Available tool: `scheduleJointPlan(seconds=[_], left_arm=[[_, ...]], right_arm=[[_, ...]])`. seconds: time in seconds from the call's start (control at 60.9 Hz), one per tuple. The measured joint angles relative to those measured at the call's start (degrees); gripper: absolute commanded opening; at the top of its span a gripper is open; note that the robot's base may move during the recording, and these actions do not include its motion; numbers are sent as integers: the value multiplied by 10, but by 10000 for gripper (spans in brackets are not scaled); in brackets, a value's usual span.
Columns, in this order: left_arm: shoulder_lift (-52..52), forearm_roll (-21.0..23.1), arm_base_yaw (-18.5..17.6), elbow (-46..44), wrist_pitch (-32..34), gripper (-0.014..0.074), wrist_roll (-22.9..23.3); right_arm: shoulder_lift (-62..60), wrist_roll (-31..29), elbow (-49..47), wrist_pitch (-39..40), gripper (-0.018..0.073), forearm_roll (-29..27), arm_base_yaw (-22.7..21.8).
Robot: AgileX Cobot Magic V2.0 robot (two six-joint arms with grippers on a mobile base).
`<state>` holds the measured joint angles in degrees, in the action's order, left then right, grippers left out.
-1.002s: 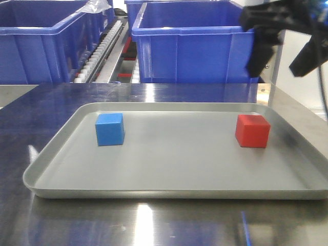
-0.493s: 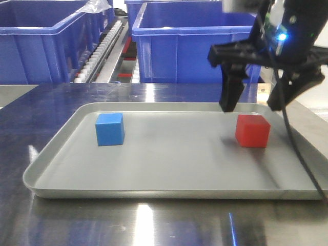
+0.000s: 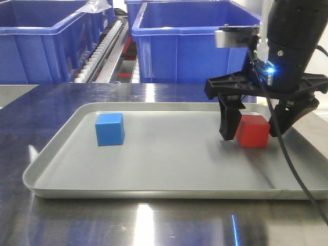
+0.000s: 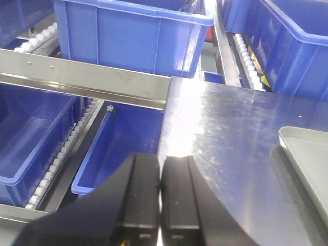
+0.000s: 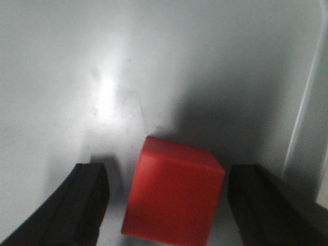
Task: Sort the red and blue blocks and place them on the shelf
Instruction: 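Lower the right gripper over the red cube and close on it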
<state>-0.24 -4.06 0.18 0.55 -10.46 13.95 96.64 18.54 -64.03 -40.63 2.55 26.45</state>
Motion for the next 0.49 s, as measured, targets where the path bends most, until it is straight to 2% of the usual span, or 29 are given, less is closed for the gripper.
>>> scheduleJointPlan(seconds=[0.115, 0.394, 0.46, 0.493], left_arm=[[0, 0, 0, 0, 0, 142, 0], [0, 0, 0, 0, 0, 141, 0], [0, 0, 0, 0, 0, 142, 0], [0, 0, 0, 0, 0, 141, 0]], right_arm=[[0, 0, -1, 0, 506, 0, 0], [0, 0, -1, 0, 93, 1, 0], [0, 0, -1, 0, 42, 2, 0], [0, 0, -1, 0, 51, 2, 0]])
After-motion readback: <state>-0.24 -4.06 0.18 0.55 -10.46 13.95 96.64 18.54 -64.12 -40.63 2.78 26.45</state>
